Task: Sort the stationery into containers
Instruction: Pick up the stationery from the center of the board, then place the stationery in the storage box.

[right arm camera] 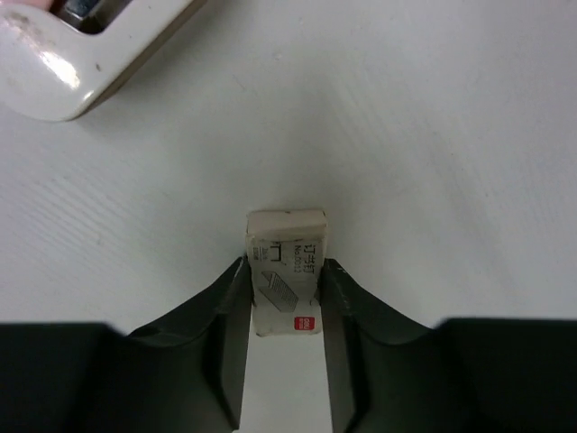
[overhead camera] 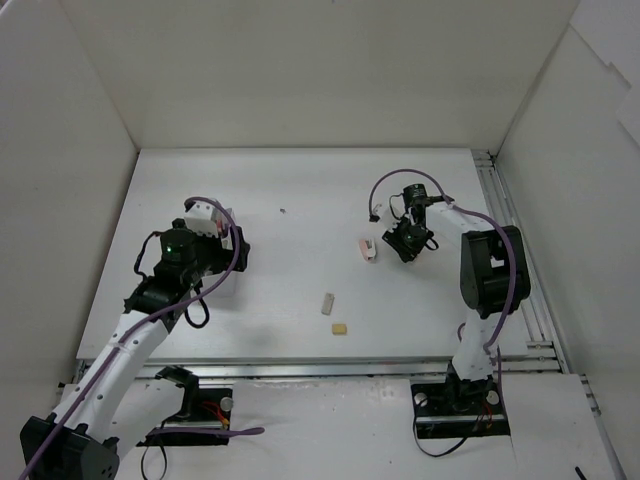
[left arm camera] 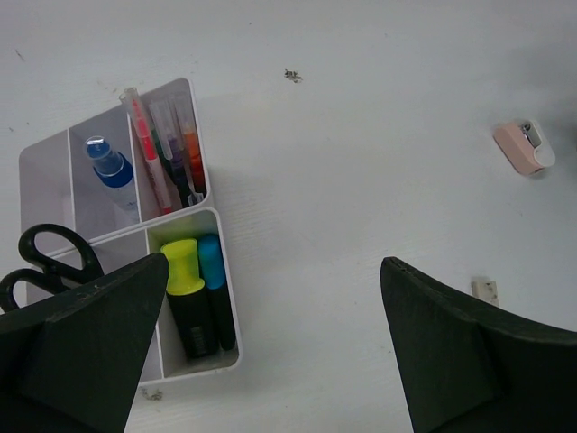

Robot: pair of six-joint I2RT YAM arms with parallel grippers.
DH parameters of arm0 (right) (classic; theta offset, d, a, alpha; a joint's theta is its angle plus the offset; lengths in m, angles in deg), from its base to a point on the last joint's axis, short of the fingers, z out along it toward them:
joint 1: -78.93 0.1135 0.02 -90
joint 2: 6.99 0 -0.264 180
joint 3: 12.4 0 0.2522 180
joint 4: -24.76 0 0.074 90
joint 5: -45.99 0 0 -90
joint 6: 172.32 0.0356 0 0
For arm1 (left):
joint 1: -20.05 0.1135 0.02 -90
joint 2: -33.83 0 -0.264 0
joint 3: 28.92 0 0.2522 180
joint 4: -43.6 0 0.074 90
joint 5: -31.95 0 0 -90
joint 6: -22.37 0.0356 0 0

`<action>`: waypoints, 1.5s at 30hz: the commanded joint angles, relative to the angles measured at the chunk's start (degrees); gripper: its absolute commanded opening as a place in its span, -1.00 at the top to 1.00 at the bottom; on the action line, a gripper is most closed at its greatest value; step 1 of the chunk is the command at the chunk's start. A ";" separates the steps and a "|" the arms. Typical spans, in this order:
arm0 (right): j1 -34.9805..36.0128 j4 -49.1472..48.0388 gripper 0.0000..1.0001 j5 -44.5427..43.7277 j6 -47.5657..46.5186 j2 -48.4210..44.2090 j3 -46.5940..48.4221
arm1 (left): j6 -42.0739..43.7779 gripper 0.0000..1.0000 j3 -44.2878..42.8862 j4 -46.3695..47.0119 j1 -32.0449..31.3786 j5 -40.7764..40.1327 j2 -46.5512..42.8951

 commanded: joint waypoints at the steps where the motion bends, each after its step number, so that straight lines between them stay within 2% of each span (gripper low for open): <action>1: -0.26 6.72 0.53 2.49 -1.41 1.18 3.70 | 1.22 -0.99 -2.68 1.50 -0.32 -2.33 -0.64; 2: -0.35 7.42 0.66 2.76 -1.59 1.09 3.79 | 1.22 -0.99 -2.76 1.32 -0.32 -2.59 -0.82; 6: -0.18 7.51 0.70 5.48 -1.33 -1.10 3.00 | 1.31 -0.99 -3.47 1.32 -0.32 -0.84 -1.00; 8: -0.35 7.43 0.77 10.38 -1.06 -4.26 2.56 | 0.87 -0.99 -3.73 2.02 -0.32 0.91 -0.65; 10: -0.18 7.16 0.77 16.78 -0.54 -7.76 1.51 | -0.79 -0.99 -3.82 3.95 -0.32 5.56 -0.39; 13: 3.58 2.96 0.77 20.78 2.45 -14.44 -2.17 | -5.25 -0.99 -2.68 10.88 -0.32 14.78 0.67; 15: 6.31 -3.10 0.79 20.43 6.65 -18.23 -6.83 | -8.34 -0.99 -0.84 14.92 -1.02 21.27 1.63; 16: 9.20 -5.12 0.79 20.51 7.89 -22.07 -8.23 | -11.66 -0.99 -0.14 19.99 -2.16 22.70 3.20; 17: 10.53 -11.58 0.79 20.60 9.99 -24.29 -12.08 | -12.92 -0.99 0.92 22.39 -2.86 25.50 4.26; 19: 14.91 -18.81 0.79 20.60 15.44 -30.27 -16.14 | -14.68 -0.99 0.93 26.96 -4.53 26.67 7.34; 20: 15.98 -26.77 0.78 20.34 17.46 -32.46 -20.51 | -16.25 -0.99 0.32 28.03 -6.28 26.76 8.40; 22: 19.32 -34.63 0.74 17.62 23.96 -37.74 -24.31 | -17.32 -0.99 -0.13 31.63 -8.40 27.11 10.95; 23: 19.86 -42.07 0.73 17.35 27.90 -39.15 -28.07 | -17.93 -0.99 -0.30 33.12 -10.41 28.24 11.83; 26: 22.32 -48.45 0.72 18.40 31.54 -42.58 -30.74 | -18.64 -0.99 -0.48 37.18 -14.02 27.21 14.11; 30: 26.44 -45.93 0.69 15.70 31.11 -42.77 -28.64 | -20.13 -0.99 -0.39 41.21 -17.10 27.38 16.84; 35: 29.61 -46.98 0.69 11.91 31.37 -43.29 -27.94 | -18.56 -0.91 -1.53 39.64 -19.56 25.80 18.86; 41: 31.81 -47.24 0.69 9.36 31.11 -45.66 -28.02 | -17.76 -0.45 -1.71 37.36 -20.10 22.90 20.27; 45: 32.43 -47.15 0.68 7.86 31.19 -47.42 -28.81 | -17.59 -0.32 -1.36 36.48 -20.10 22.45 20.10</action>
